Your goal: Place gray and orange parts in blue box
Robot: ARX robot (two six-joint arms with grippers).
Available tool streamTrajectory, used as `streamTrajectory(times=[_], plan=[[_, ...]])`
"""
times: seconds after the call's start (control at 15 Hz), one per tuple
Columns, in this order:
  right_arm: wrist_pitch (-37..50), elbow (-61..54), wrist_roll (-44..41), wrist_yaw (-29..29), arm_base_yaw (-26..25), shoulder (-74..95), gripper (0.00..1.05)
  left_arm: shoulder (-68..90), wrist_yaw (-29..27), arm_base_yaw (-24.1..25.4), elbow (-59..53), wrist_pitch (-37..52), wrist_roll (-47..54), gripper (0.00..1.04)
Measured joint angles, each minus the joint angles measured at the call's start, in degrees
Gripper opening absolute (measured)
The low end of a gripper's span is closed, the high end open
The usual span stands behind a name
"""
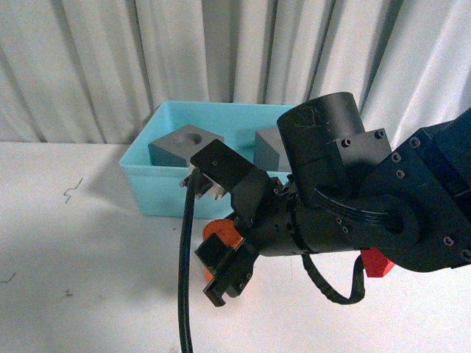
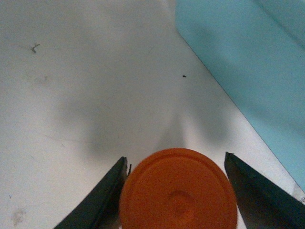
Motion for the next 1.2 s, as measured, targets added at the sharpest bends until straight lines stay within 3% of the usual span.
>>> streamTrajectory(times=[0.13, 0.2, 0.27, 0.33, 0.47, 1.2], plan=[[0.92, 0.0, 0.2, 0.07, 0.0, 0.0, 0.48, 0.0, 0.0, 0.0, 0.0, 0.0, 0.0, 0.98], [3.41, -2.12, 1.81, 0.04, -0.07, -1.7, 0.48, 0.0, 0.0, 0.0, 0.0, 0.02, 0.0, 0.98], [10.51, -10.47, 10.01, -0.13, -1.73, -16.81, 0.48, 0.0, 0.0, 0.0, 0.0, 0.0, 0.0, 0.98], [17.11, -10.93, 18.03, 10.34, -11.63, -29.51, 0.47, 0.0, 0.02, 0.0, 0.0, 0.0, 0.0, 0.98], [12.35, 11.08, 24.57, 20.94, -8.17, -9.14, 0.47, 0.0, 0.0, 0.0, 0.0, 0.0, 0.0, 0.98], [7.17, 17.59, 26.53, 22.77, -7.08, -0.39, 0.47, 0.0, 0.0, 0.0, 0.0, 0.0, 0.0, 0.98]])
